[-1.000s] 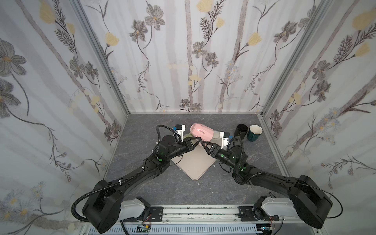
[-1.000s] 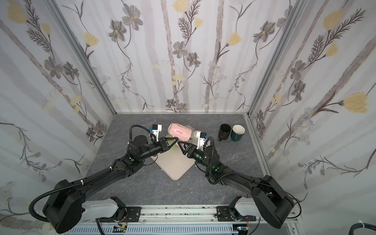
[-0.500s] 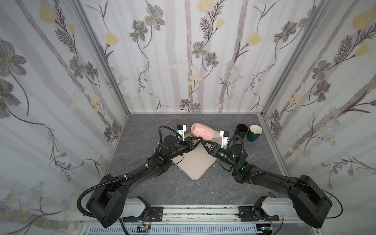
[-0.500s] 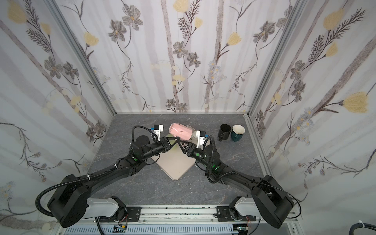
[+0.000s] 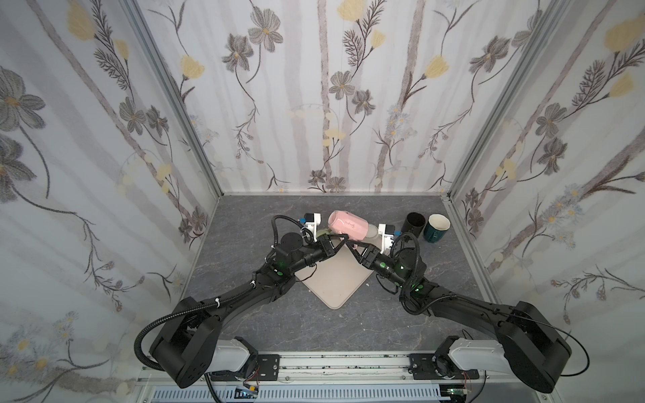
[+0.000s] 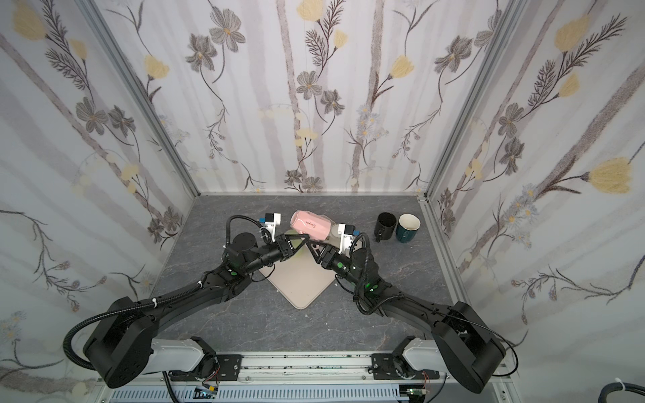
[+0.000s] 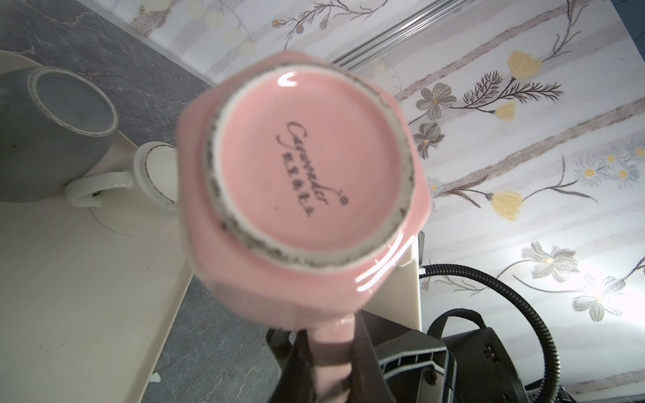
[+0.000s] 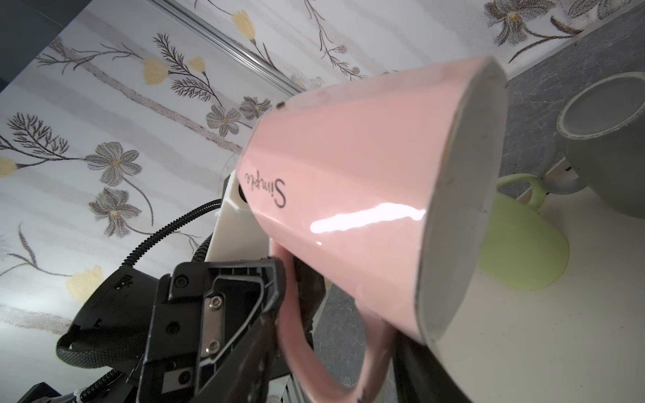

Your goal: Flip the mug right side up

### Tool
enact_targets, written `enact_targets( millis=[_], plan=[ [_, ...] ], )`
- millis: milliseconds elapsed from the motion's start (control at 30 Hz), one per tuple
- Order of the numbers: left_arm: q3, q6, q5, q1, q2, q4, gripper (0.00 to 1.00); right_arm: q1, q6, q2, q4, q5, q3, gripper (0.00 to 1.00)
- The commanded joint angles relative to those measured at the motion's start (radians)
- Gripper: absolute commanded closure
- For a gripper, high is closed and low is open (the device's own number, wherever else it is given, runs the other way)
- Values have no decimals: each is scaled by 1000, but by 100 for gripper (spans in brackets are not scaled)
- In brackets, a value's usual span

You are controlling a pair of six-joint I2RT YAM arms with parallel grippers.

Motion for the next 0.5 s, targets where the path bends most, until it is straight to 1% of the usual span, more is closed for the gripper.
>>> enact_targets(
  millis=[0, 167, 300, 467],
  plan=[
    [-2, 48, 45, -6, -17, -48, 100, -3, 3, -13, 160, 0, -4, 47],
    [-18, 80, 25, -6, -47, -103, 100, -6, 2, -17, 178, 12, -17, 48],
    [-31, 84, 20, -6, -53, -109, 100, -7, 5, -11, 190, 15, -17, 49],
    [-40, 81, 20, -8, -49, -102, 100, -8, 9, 4, 220, 8, -11, 58]
  ],
)
